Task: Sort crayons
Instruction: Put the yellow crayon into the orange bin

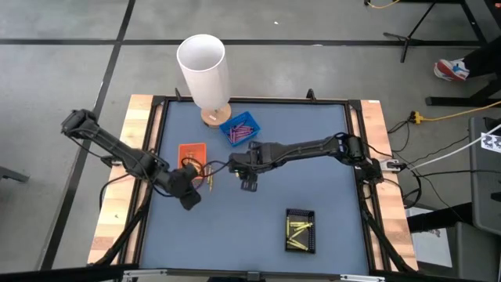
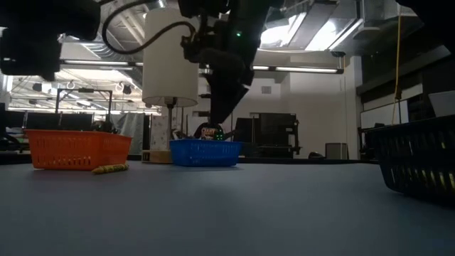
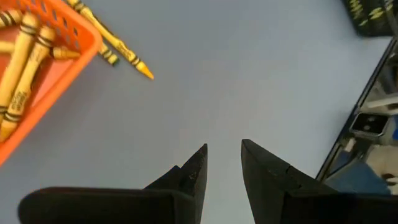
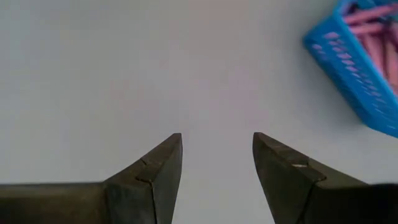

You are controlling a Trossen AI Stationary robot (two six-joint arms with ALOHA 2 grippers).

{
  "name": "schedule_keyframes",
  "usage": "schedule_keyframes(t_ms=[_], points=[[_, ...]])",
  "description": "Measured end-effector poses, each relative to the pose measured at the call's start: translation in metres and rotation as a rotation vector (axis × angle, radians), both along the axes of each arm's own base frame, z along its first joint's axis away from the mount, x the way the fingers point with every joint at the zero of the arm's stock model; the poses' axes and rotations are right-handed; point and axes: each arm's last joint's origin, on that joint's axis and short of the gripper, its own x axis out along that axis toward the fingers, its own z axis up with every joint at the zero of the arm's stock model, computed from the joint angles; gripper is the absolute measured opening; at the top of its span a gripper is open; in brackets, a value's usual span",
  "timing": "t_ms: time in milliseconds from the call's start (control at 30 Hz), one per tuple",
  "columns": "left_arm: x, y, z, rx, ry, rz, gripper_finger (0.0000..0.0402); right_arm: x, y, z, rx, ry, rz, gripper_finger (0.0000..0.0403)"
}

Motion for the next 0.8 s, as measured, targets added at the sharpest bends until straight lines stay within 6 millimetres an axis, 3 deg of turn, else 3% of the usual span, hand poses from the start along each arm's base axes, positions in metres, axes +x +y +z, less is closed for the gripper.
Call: schedule_keyframes(t_ms=[367, 800], points=[[0.013, -0.019, -0.028, 0.044, 0.115, 0.004, 0.0082, -0.017, -0.007, -0.001, -0.205, 0.164, -0.054, 0.0195], [0.039, -0.016, -0.058, 0.199, 0.105, 0.141, 0.0082, -0.022, -0.008, -0.002, -0.22, 0.213, -0.051, 0.0195]])
